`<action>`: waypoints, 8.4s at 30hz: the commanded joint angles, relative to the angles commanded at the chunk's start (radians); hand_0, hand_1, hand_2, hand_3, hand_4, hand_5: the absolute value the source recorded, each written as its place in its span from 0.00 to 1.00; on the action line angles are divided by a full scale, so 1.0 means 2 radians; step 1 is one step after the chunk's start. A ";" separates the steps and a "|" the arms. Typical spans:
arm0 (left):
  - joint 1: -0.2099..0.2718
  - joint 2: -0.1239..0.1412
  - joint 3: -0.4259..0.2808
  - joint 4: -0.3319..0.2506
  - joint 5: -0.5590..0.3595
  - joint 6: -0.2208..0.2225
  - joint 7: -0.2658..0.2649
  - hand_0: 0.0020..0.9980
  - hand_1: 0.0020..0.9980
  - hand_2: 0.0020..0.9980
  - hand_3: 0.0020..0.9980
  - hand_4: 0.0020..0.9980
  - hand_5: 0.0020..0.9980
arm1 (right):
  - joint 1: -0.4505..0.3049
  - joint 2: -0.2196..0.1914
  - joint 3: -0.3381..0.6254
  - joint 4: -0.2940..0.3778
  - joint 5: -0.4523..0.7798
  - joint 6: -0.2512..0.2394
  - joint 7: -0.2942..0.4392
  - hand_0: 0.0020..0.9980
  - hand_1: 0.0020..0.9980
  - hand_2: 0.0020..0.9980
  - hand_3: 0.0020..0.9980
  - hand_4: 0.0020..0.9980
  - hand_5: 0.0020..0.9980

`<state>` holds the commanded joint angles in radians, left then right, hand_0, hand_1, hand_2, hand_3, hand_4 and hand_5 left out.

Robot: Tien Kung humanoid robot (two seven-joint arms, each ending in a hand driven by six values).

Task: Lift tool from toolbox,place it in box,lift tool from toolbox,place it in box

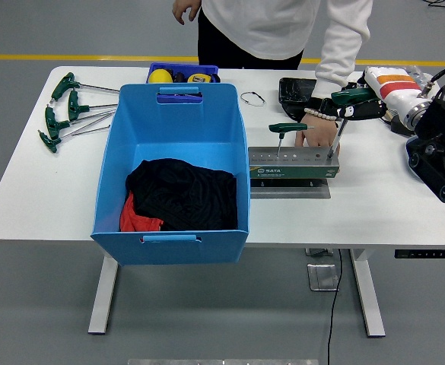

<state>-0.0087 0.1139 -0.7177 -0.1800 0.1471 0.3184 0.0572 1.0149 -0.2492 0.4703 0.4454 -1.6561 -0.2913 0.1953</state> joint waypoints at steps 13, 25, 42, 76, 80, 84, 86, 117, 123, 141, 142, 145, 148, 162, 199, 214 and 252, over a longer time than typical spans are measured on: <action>0.008 0.000 -0.013 0.000 0.006 0.002 0.000 0.61 0.61 0.70 0.79 0.86 0.77 | 0.005 -0.065 0.042 0.124 -0.057 0.065 -0.036 0.00 0.00 0.00 0.00 0.88 0.66; 0.008 0.001 -0.009 0.000 0.002 0.004 0.001 0.61 0.61 0.69 0.79 0.86 0.77 | 0.039 -0.107 0.088 0.208 -0.102 0.073 -0.054 0.00 0.00 0.00 0.00 0.88 0.66; 0.006 0.002 -0.010 0.000 0.006 0.006 0.004 0.60 0.60 0.69 0.79 0.86 0.78 | 0.098 -0.052 0.119 0.364 -0.142 0.046 -0.081 0.00 0.00 0.00 0.00 0.88 0.66; 0.004 0.005 0.004 0.000 -0.007 0.004 0.002 0.60 0.60 0.69 0.79 0.86 0.78 | 0.080 0.090 -0.130 0.338 -0.170 0.085 -0.139 0.24 0.20 0.29 0.35 0.94 0.63; 0.003 0.005 0.001 0.000 -0.004 0.004 0.001 0.60 0.60 0.69 0.79 0.86 0.78 | 0.083 0.094 -0.130 0.326 -0.169 0.084 -0.136 0.43 0.45 0.52 0.47 0.95 0.62; 0.003 0.005 -0.001 0.000 -0.001 0.004 0.001 0.60 0.60 0.68 0.79 0.86 0.78 | 0.083 0.094 -0.127 0.320 -0.166 0.077 -0.135 0.48 0.50 0.58 0.49 0.96 0.61; 0.003 0.005 -0.003 0.000 0.000 0.005 0.002 0.60 0.60 0.68 0.79 0.86 0.78 | 0.082 0.094 -0.127 0.319 -0.163 0.077 -0.135 0.48 0.50 0.58 0.49 0.96 0.61; 0.007 0.002 0.000 0.000 -0.003 0.004 0.003 0.59 0.60 0.68 0.79 0.86 0.78 | 0.042 0.047 -0.065 0.281 -0.180 0.083 -0.127 0.57 0.58 0.66 0.52 0.99 0.61; 0.007 0.002 0.001 0.000 -0.001 0.003 0.006 0.59 0.59 0.68 0.79 0.85 0.78 | 0.036 0.032 -0.060 0.257 -0.189 0.083 -0.127 0.60 0.61 0.68 0.52 0.99 0.61; 0.002 0.006 0.008 0.000 0.002 0.002 0.007 0.59 0.59 0.68 0.79 0.85 0.78 | 0.067 0.068 -0.141 0.168 -0.171 0.079 -0.117 0.61 0.58 0.61 0.43 1.00 0.60; 0.002 0.006 0.009 0.000 0.001 0.002 0.006 0.59 0.59 0.68 0.79 0.85 0.78 | 0.070 0.069 -0.146 0.162 -0.168 0.079 -0.116 0.61 0.58 0.61 0.43 1.00 0.60; 0.002 0.007 0.023 0.000 -0.014 0.001 0.002 0.59 0.59 0.68 0.79 0.85 0.78 | 0.075 0.070 -0.157 0.153 -0.167 0.080 -0.114 0.61 0.51 0.54 0.38 1.00 0.60; 0.002 0.009 0.036 0.000 -0.027 0.001 -0.001 0.59 0.59 0.68 0.79 0.85 0.78 | 0.076 0.070 -0.167 0.147 -0.164 0.079 -0.112 0.61 0.51 0.54 0.38 1.00 0.60; 0.001 0.009 0.052 0.000 -0.044 0.000 -0.006 0.59 0.59 0.68 0.79 0.85 0.78 | 0.065 0.078 -0.191 0.115 -0.151 0.081 -0.108 0.61 0.49 0.51 0.38 1.00 0.61; -0.002 0.010 0.072 0.000 -0.066 0.000 -0.011 0.58 0.59 0.67 0.79 0.85 0.78 | 0.061 0.087 -0.221 0.088 -0.177 0.083 -0.101 0.38 0.23 0.27 0.26 1.00 0.64; -0.001 0.011 0.070 0.000 -0.061 0.000 -0.011 0.58 0.59 0.67 0.78 0.86 0.78 | 0.058 0.080 -0.214 0.087 -0.180 0.052 -0.088 0.17 0.10 0.15 0.12 0.96 0.63; 0.005 0.010 0.048 0.000 -0.044 0.001 -0.004 0.58 0.59 0.67 0.79 0.86 0.78 | 0.097 0.031 -0.040 0.244 -0.158 0.132 -0.100 0.00 0.00 0.00 0.03 0.84 0.63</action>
<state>0.0011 0.1337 -0.6225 -0.1800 0.0592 0.3199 0.0484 1.2090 -0.1872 0.3902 0.9329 -1.9723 -0.0279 -0.0048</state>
